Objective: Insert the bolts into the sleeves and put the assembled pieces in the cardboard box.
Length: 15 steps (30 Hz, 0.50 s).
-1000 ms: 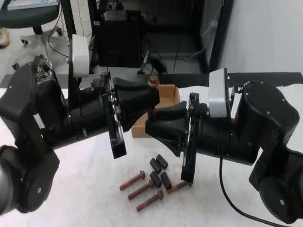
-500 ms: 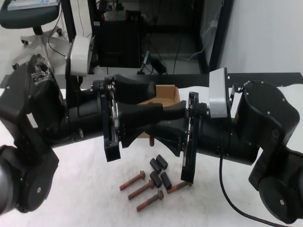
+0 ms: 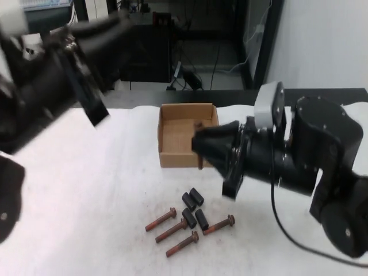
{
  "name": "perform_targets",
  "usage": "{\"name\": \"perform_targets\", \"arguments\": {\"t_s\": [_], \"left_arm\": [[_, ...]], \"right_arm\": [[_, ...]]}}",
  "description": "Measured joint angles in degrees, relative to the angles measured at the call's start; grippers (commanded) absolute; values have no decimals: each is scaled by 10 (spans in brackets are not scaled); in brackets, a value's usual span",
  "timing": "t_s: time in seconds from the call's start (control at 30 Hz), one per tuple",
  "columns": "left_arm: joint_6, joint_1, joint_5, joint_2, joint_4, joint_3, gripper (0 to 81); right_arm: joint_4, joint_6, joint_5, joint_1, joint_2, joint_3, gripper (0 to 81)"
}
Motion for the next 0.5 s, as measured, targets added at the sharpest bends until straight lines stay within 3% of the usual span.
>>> {"name": "perform_targets", "arguments": {"t_s": [0.23, 0.5], "left_arm": [[-22, 25, -19, -41, 7, 0, 3], [-111, 25, -10, -44, 33, 0, 3]], "right_arm": [[249, -35, 87, -20, 31, -157, 8], [460, -62, 143, -29, 202, -405, 8]]}}
